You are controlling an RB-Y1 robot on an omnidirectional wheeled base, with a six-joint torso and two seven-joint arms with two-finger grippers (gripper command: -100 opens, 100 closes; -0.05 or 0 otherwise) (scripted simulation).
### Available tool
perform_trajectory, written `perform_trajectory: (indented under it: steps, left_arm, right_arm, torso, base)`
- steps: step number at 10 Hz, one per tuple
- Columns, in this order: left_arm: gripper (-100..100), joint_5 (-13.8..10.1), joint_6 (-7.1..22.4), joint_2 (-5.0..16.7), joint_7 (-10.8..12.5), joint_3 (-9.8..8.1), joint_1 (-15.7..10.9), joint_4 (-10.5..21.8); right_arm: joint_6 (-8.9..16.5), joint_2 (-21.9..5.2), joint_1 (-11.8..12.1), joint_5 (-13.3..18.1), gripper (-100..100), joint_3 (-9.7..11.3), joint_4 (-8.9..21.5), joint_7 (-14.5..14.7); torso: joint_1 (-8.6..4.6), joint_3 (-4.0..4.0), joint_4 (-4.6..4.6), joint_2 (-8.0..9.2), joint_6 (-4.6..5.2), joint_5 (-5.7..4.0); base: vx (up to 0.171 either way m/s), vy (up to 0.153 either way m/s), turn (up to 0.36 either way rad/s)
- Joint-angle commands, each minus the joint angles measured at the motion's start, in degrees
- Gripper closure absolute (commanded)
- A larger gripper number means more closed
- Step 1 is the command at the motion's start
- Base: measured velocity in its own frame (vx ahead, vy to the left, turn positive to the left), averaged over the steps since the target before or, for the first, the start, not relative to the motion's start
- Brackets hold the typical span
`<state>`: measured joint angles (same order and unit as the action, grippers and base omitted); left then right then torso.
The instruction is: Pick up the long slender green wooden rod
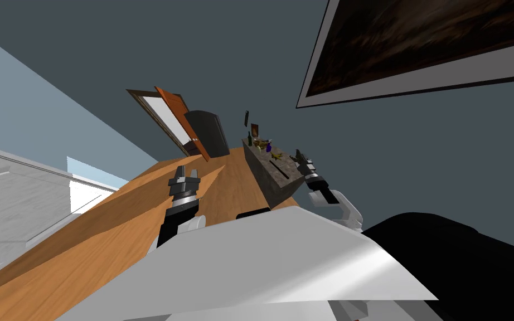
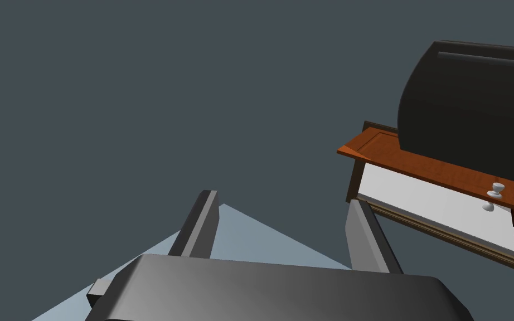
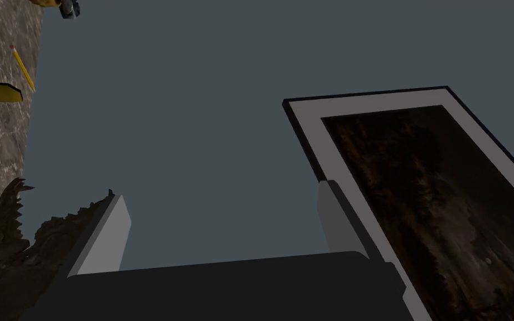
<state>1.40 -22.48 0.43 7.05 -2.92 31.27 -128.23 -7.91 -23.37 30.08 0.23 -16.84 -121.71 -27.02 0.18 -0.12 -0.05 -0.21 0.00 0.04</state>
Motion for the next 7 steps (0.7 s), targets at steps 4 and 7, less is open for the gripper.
perform_trajectory:
  steps: [4, 7]
  left_arm:
    - [0, 0.00, 0.00, 0.00, 0.00, 0.01, 0.00, 0.00]
    - [0, 0.00, 0.00, 0.00, 0.00, 0.00, 0.00, 0.00]
  right_arm:
    - [6.83, -1.88, 0.11, -1.62, -100, -2.61, 0.42, -2.42]
    - [12.28, -4.27, 0.67, -4.51, -100, -6.15, 1.28, -5.58]
  torso:
    - [0.21, -0.05, -0.02, -0.08, -0.02, 0.05]
    - [0.06, -0.03, -0.01, -0.04, -0.02, 0.02]
  base:
    - [0.054, 0.088, -0.032]
    - [0.064, 0.085, -0.044]
